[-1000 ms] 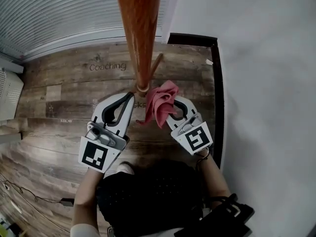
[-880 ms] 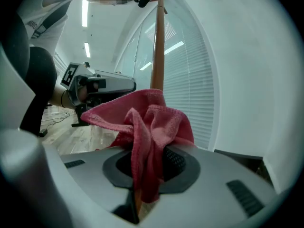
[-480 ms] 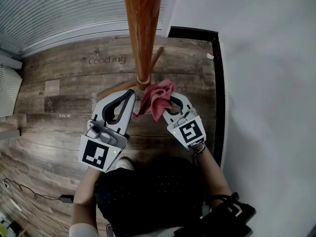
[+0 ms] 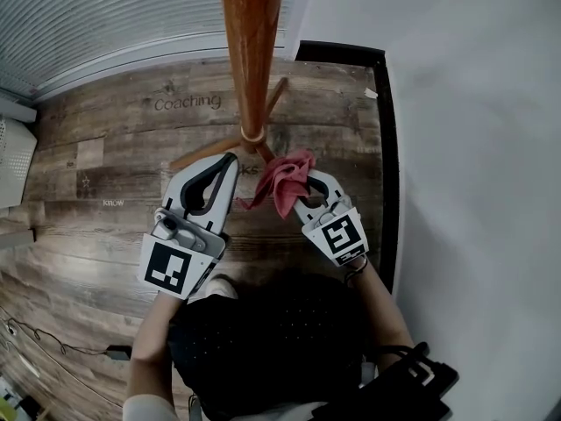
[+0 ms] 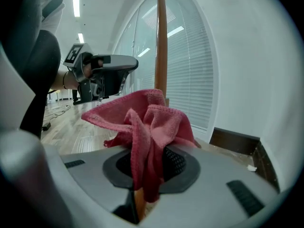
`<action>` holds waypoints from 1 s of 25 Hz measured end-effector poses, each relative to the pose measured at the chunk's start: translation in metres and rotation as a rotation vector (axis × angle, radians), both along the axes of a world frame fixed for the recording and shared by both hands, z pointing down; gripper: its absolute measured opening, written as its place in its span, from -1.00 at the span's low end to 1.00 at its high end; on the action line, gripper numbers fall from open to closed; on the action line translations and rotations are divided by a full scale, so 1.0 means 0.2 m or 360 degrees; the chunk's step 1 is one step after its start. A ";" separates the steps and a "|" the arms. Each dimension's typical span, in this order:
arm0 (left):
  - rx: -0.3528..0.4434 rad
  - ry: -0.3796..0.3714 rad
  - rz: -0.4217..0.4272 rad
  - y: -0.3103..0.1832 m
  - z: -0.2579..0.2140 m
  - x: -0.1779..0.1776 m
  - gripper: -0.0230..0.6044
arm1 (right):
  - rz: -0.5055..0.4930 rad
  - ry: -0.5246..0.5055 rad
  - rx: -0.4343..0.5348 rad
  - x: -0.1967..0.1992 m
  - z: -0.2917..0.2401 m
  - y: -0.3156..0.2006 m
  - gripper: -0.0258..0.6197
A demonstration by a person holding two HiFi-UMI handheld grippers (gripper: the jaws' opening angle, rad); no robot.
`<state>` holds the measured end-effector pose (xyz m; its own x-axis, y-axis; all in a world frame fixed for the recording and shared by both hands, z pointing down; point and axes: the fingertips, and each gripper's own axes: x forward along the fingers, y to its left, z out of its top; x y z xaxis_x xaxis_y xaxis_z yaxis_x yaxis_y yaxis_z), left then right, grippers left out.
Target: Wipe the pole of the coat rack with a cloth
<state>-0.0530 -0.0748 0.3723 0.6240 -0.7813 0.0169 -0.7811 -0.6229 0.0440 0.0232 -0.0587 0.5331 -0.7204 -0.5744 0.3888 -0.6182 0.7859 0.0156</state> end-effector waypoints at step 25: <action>-0.0038 -0.0006 -0.0024 0.05 0.05 -0.03 -0.88 | 0.0068 0.0159 -0.0252 0.22 0.33 0.28 -0.65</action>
